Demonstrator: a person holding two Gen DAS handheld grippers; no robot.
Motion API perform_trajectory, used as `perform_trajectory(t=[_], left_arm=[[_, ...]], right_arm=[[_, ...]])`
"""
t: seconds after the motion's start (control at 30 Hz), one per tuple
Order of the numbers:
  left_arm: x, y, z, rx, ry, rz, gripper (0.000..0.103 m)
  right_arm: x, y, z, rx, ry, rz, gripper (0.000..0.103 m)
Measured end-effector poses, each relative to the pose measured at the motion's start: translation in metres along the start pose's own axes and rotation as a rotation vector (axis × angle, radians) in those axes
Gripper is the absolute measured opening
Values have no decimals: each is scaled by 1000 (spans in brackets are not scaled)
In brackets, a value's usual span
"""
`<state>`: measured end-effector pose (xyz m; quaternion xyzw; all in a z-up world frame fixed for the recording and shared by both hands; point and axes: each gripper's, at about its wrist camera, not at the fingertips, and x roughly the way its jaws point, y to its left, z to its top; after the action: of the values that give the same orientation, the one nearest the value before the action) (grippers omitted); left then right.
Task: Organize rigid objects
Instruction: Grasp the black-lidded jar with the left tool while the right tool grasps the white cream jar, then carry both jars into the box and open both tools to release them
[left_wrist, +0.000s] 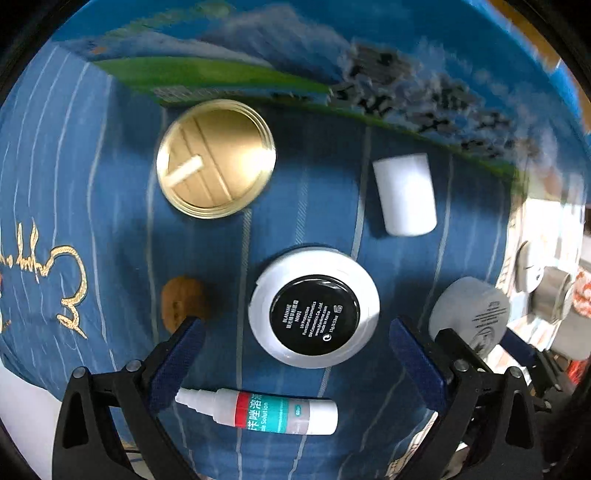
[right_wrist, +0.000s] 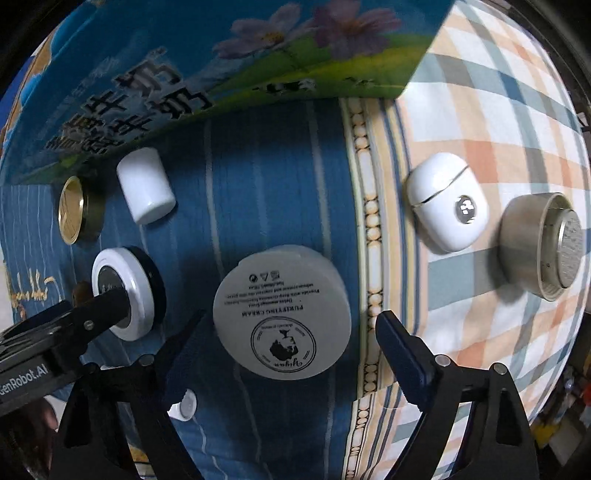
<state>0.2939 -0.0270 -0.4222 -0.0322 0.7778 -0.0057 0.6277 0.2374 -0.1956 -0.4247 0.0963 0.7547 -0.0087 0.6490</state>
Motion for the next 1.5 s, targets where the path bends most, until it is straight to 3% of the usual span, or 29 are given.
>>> perform_trajectory(t=[0.07,0.13,0.2,0.33,0.7,1.03,1.23,1.5], left_arm=[[10,-3,0,12,17,14,101],[18,-5,-1,15,22,26,92],[27,-6,-2,15,31,20,74],[33,-7,-9,2,9,44,74],[38,-9,-8,-36,1,43,76],[19,-18,-26,-4,-39,36,73],[5,-8,-60,12,-64,13,73],[-42,-20,-115,79,-148,4,73]], right_arm=[[10,0,0,-7,15,-12,89],[19,1,1,-7,32,-10,83],[27,2,0,-15,45,-11,81],[42,16,6,-45,41,-25,71],[42,18,8,-44,80,-50,71],[63,37,18,-58,84,-148,69],[71,37,10,-82,90,-142,68],[56,27,-17,-104,55,-110,68]])
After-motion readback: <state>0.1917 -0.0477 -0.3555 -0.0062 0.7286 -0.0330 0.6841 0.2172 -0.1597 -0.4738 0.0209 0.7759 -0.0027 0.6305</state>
